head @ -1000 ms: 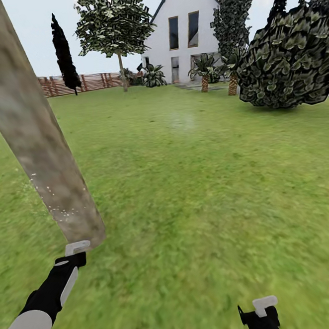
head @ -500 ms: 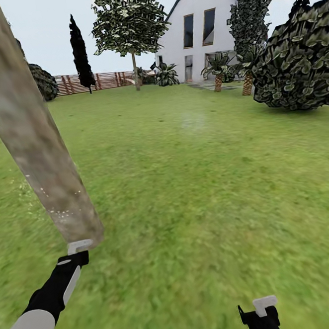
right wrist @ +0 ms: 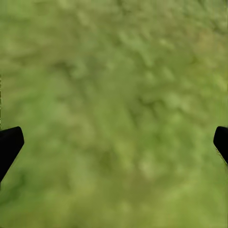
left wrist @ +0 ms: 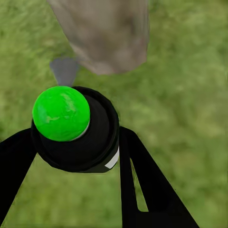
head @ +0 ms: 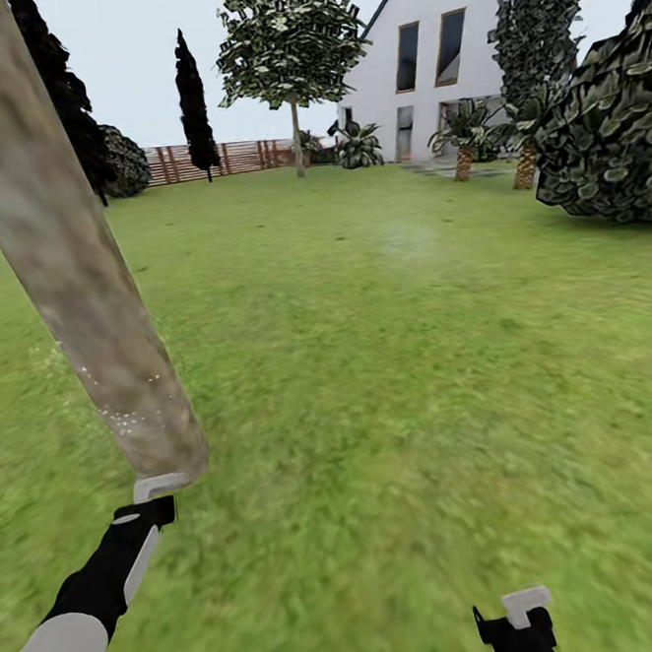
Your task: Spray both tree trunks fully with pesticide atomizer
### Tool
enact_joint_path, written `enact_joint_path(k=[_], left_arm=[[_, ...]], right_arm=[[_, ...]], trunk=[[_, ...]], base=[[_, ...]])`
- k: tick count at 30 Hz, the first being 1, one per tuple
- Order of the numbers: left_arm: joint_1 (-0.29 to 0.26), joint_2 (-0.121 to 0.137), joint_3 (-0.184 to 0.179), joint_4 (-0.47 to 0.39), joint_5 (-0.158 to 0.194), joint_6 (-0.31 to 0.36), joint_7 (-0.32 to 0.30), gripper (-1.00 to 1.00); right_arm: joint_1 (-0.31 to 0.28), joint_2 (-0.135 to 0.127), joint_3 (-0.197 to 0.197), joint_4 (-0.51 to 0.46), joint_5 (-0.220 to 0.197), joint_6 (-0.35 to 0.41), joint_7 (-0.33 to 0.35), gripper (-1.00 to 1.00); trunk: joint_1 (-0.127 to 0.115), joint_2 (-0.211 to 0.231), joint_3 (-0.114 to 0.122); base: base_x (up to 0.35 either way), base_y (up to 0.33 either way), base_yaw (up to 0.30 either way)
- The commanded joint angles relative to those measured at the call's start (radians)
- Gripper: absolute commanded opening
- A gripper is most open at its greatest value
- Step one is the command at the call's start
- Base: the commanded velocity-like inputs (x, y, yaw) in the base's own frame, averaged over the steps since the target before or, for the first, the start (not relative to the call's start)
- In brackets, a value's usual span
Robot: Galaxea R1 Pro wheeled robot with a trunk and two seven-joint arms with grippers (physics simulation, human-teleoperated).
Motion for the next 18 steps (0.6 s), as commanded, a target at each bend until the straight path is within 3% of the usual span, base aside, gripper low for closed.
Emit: enact_joint_path(k=[1,5,7,13,16,18], left_arm=[[0.0,0.002,0.0,-0.003,0.0,0.0,0.0,-1.0],[-0.015,0.009,-0.001,-0.068,-0.002,0.029,-0.008,-1.0],[-0.035,0.008,-0.004,-0.111,0.0,0.111,-0.012,-1.0],[-0.075,-0.003,-0.014,-0.183,0.0,0.217,-0.021,-1.0],[-0.099,0.021,-0.014,-0.21,-0.007,0.248,-0.041,-1.0],[-0.107,0.048,-0.017,-0.213,-0.009,0.294,-0.097,-1.0]], right_arm=[[0.0,0.0,0.0,0.0,0.0,0.0,0.0,1.0],[0.0,0.0,0.0,-0.001,0.0,0.0,0.0,1.0],[0.0,0.0,0.0,-0.001,0.0,0.0,0.0,1.0],[0.0,0.0,0.0,-0.001,0.0,0.0,0.0,1.0],[0.0,0.0,0.0,-0.001,0.0,0.0,0.0,1.0],[0.0,0.0,0.0,-0.001,0.0,0.0,0.0,1.0]], trunk=[[0.0,0.0,0.0],[0.0,0.0,0.0],[0.0,0.0,0.0],[0.0,0.0,0.0],[0.0,0.0,0.0],[0.0,0.0,0.0]], base=[[0.091,-0.037,0.277],[0.017,-0.007,0.277],[0.001,0.0,0.277],[0.0,0.0,0.266],[0.0,0.0,0.053],[0.0,0.0,0.005]])
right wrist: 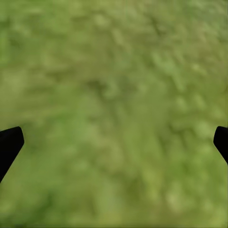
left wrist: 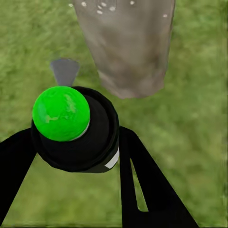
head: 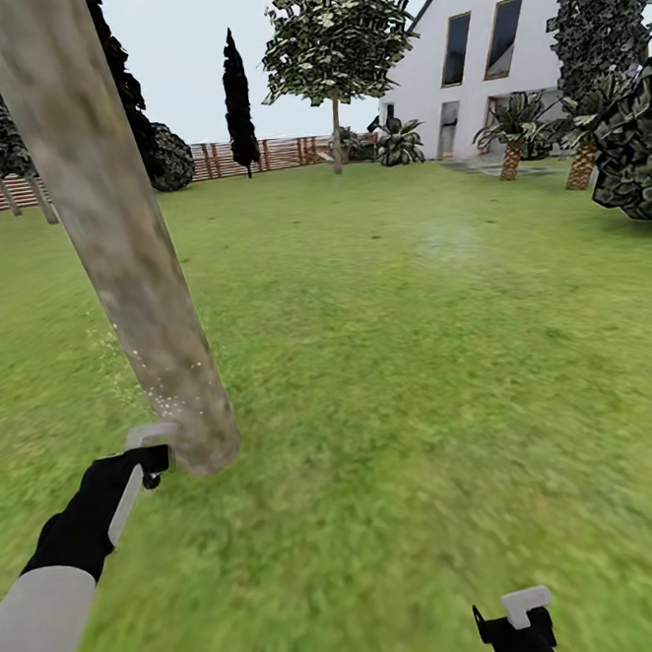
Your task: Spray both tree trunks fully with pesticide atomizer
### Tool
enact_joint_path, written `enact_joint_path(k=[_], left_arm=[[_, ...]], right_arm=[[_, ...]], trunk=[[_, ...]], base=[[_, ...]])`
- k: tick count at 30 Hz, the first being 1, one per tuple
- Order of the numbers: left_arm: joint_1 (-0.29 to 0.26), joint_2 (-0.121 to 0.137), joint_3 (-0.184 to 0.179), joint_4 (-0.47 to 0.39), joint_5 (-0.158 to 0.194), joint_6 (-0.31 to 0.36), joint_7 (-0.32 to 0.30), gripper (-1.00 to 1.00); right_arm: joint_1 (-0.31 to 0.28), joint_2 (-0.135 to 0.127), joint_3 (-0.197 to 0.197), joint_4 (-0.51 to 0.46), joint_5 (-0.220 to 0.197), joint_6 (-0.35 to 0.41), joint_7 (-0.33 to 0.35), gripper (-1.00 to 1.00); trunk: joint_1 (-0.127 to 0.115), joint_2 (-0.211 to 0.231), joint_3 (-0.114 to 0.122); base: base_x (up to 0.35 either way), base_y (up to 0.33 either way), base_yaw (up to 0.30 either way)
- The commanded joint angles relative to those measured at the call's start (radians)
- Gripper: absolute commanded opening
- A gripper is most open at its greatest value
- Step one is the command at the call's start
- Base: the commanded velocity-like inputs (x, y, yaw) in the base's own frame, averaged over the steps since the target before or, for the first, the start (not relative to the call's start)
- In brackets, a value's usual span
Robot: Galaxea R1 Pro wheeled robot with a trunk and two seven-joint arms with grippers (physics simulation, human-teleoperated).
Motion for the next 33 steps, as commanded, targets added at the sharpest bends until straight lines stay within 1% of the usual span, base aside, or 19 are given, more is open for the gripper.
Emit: enact_joint_path(k=[1,2,3,4,6,7,8,9,10,12,13,21,31,33], left_arm=[[-0.001,0.0,0.0,0.0,-0.001,0.007,-0.012,-1.0],[-0.003,-0.005,-0.005,-0.001,-0.001,0.011,-0.019,-1.0],[-0.008,-0.014,-0.047,-0.002,0.0,0.015,-0.022,-1.0],[-0.017,-0.015,-0.065,-0.006,0.0,0.019,-0.022,-1.0],[-0.051,-0.011,-0.08,-0.011,0.005,0.047,-0.023,-1.0],[-0.088,-0.007,-0.082,-0.013,0.007,0.085,-0.024,-1.0],[-0.113,-0.003,-0.082,-0.013,0.007,0.099,-0.031,-1.0],[-0.125,0.001,-0.08,-0.013,0.006,0.104,-0.042,-1.0],[-0.135,0.033,-0.079,-0.013,0.005,0.108,-0.067,-1.0],[-0.135,0.083,-0.079,-0.013,0.005,0.108,-0.103,-1.0],[-0.132,0.087,-0.08,-0.014,0.001,0.107,-0.108,-1.0],[-0.123,0.093,-0.079,-0.013,-0.006,0.104,-0.106,-1.0],[-0.124,0.092,-0.076,-0.015,-0.006,0.102,-0.083,-1.0],[-0.124,0.093,-0.075,-0.033,-0.006,0.103,-0.083,-1.0]], right_arm=[[0.0,0.0,0.0,0.0,0.0,0.0,0.0,1.0],[0.0,0.0,0.0,0.0,0.0,0.0,0.001,1.0],[0.0,0.0,0.0,0.0,0.0,0.0,0.001,1.0],[0.0,0.0,0.0,0.0,0.0,0.0,0.001,1.0],[0.0,0.0,0.0,0.0,0.0,0.0,0.001,1.0],[0.0,0.0,0.0,0.0,0.0,0.0,0.001,1.0],[0.0,0.0,-0.001,0.0,0.0,0.0,0.001,1.0],[0.0,0.0,-0.001,0.0,0.0,0.0,0.001,1.0],[0.0,0.0,-0.001,0.0,0.0,0.0,0.001,1.0],[0.0,0.0,-0.001,0.0,0.0,0.0,0.001,1.0],[0.0,0.0,-0.002,0.0,0.0,0.0,0.001,1.0],[0.0,0.0,0.0,0.0,0.0,0.0,0.001,1.0],[0.0,0.0,-0.001,0.0,0.0,0.0,0.001,1.0],[0.0,0.0,0.0,0.0,0.0,0.0,0.001,1.0]], trunk=[[0.0,0.0,0.0],[0.0,0.0,0.0],[0.0,0.0,0.0],[0.0,0.0,0.0],[0.0,0.0,0.0],[0.0,0.0,0.0],[0.0,0.0,0.0],[0.0,0.0,0.0],[0.0,0.0,0.0],[0.0,0.0,0.0],[0.0,0.0,0.0],[0.0,0.0,0.0],[0.0,0.0,0.0],[0.0,0.0,0.0]], base=[[0.0,0.0,0.001],[0.0,0.0,0.0],[0.0,0.0,0.0],[0.0,0.0,0.0],[0.0,0.0,0.0],[0.0,0.0,0.0],[0.0,0.0,0.0],[0.0,0.0,0.0],[0.0,0.0,0.0],[0.0,0.0,0.0],[0.0,0.0,0.005],[0.026,-0.025,0.206],[0.035,-0.261,0.006],[0.067,-0.261,0.0]])
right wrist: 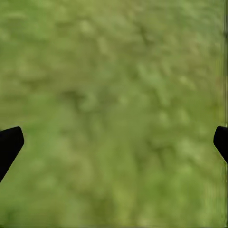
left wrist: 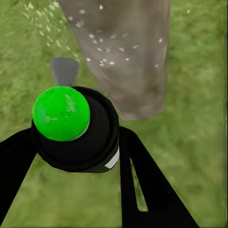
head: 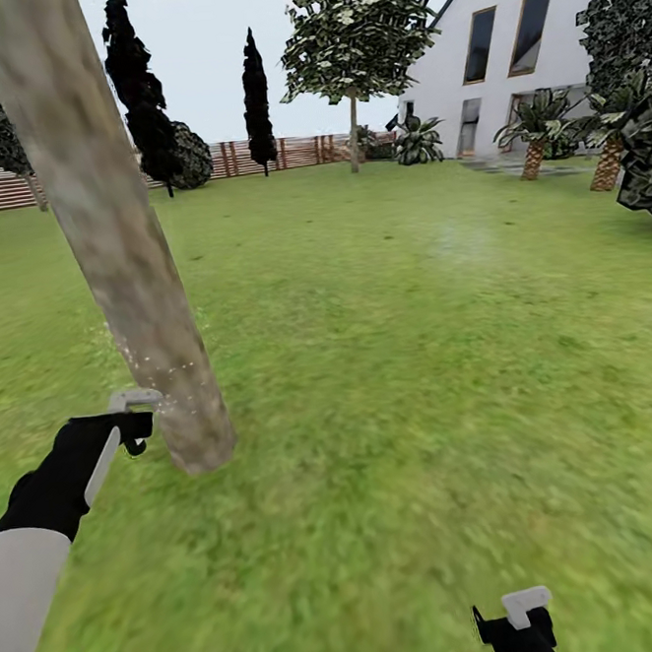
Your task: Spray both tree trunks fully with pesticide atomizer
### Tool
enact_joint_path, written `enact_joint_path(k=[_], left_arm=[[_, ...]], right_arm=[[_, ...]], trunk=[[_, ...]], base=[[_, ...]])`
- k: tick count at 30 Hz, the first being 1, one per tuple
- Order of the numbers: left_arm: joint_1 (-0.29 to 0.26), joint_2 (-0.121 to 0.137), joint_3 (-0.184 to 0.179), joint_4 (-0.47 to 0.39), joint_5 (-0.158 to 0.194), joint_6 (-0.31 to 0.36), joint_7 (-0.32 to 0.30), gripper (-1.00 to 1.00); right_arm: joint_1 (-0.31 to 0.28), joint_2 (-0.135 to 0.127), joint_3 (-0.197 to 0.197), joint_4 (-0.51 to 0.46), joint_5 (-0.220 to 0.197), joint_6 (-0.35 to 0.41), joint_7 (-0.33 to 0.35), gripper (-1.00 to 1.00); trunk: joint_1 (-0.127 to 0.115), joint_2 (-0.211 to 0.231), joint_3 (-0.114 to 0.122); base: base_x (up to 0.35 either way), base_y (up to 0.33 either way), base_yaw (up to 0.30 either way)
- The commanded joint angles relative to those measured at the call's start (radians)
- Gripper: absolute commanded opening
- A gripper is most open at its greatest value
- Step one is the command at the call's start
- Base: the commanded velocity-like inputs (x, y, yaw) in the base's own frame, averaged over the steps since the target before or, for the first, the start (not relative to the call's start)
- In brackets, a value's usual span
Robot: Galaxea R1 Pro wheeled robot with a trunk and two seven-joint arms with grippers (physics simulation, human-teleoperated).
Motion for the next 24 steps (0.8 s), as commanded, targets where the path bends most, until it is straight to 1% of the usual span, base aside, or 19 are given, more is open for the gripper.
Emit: enact_joint_path(k=[1,4,8,13,15,19,24], left_arm=[[0.0,-0.001,0.0,-0.009,-0.001,0.001,0.001,-1.0],[0.0,-0.004,0.003,-0.017,0.001,0.0,0.001,-1.0],[0.0,-0.004,0.002,-0.03,0.001,0.0,0.001,-1.0],[0.002,-0.001,-0.001,-0.043,0.0,0.0,0.0,-1.0],[0.004,0.0,-0.001,-0.039,0.0,-0.004,0.003,-1.0],[0.005,-0.001,-0.002,-0.038,0.005,-0.005,0.067,-1.0],[0.005,-0.001,-0.002,-0.036,0.011,-0.005,0.063,-1.0]], right_arm=[[0.0,0.0,0.0,0.0,0.0,0.0,0.0,1.0],[0.0,0.0,0.0,0.0,0.0,0.0,0.0,1.0],[0.0,0.0,0.0,0.0,0.0,0.0,0.0,1.0],[0.0,0.0,0.0,0.0,0.0,0.0,0.0,1.0],[-0.001,0.0,-0.001,0.0,0.0,0.0,0.0,1.0],[0.0,0.0,-0.001,0.0,0.0,0.0,-0.001,1.0],[0.0,0.0,-0.001,0.0,0.0,0.0,-0.001,1.0]], trunk=[[0.0,0.0,0.0],[0.0,0.0,0.0],[0.0,0.0,0.0],[0.0,0.0,0.0],[0.0,0.0,0.0],[0.0,0.0,0.0],[0.0,0.0,0.0]], base=[[0.182,-0.213,0.037],[0.259,-0.161,0.187],[0.315,-0.028,0.271],[0.055,-0.001,0.267],[0.064,-0.15,0.049],[0.052,-0.249,0.006],[0.001,-0.269,0.0]])
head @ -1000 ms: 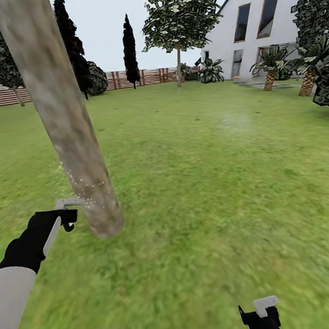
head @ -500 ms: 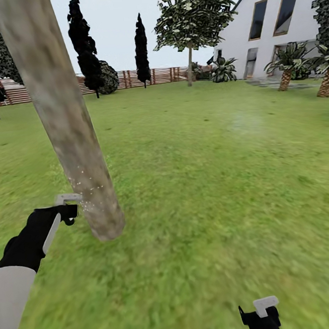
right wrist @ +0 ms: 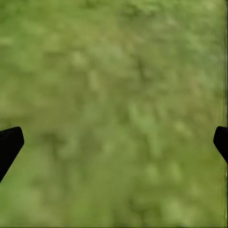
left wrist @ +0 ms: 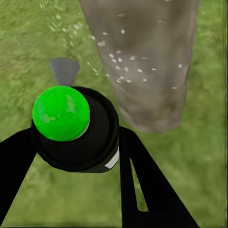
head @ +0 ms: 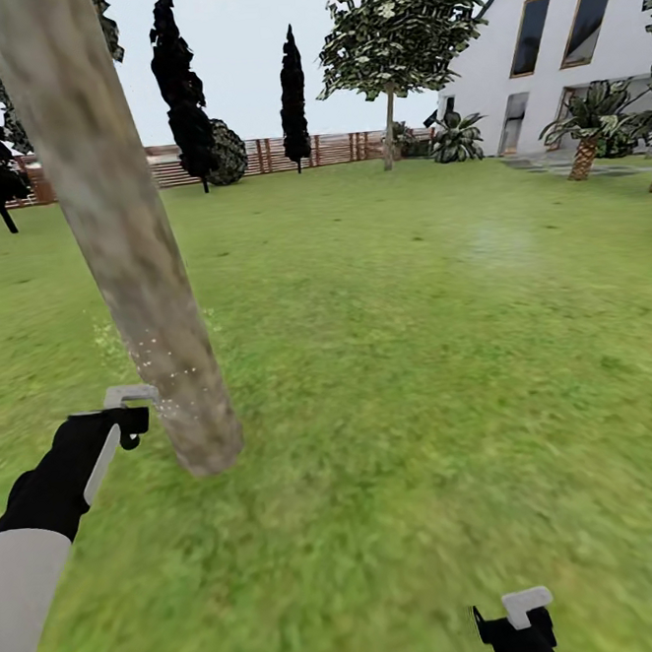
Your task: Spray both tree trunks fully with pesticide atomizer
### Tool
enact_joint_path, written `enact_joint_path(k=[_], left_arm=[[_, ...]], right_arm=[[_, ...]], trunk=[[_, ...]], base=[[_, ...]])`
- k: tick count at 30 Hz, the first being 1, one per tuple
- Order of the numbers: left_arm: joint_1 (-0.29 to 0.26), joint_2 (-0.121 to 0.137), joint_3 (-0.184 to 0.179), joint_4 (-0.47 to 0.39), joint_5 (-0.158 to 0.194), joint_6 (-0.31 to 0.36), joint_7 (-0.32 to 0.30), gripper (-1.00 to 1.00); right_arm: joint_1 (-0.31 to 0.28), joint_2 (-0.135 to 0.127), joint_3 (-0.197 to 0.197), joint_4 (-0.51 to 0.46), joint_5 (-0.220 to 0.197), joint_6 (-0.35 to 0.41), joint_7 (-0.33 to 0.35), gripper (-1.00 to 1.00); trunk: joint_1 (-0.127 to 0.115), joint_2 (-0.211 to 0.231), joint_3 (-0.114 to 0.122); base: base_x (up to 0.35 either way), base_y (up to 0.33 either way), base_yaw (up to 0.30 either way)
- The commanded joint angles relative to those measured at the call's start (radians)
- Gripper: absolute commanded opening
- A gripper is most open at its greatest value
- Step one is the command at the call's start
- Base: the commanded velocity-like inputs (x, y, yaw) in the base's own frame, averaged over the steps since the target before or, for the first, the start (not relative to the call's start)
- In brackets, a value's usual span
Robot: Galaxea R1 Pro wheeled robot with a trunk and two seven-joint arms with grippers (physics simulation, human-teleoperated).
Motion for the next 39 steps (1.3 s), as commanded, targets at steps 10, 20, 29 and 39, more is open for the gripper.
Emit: enact_joint_path(k=[10,20,29,39], left_arm=[[0.0,0.001,0.002,0.002,-0.003,0.002,0.003,-1.0],[0.011,-0.005,0.002,0.008,0.0,0.005,0.002,-1.0],[0.053,-0.004,0.033,0.103,0.0,-0.006,0.001,-1.0],[0.052,-0.007,0.035,0.041,-0.001,-0.001,0.01,-1.0]], right_arm=[[0.001,0.0,0.0,0.0,0.0,0.0,0.0,1.0],[0.001,0.0,0.001,0.0,0.0,0.0,0.001,1.0],[0.001,0.0,0.001,0.0,0.0,0.0,0.0,1.0],[0.001,0.0,0.001,0.0,0.0,0.0,0.001,1.0]], trunk=[[0.0,0.0,0.0],[0.0,0.0,0.0],[0.0,0.0,0.0],[0.0,0.0,0.0]], base=[[0.048,-0.267,0.0],[0.229,-0.195,0.212],[0.182,-0.217,0.173],[-0.006,-0.272,0.002]])
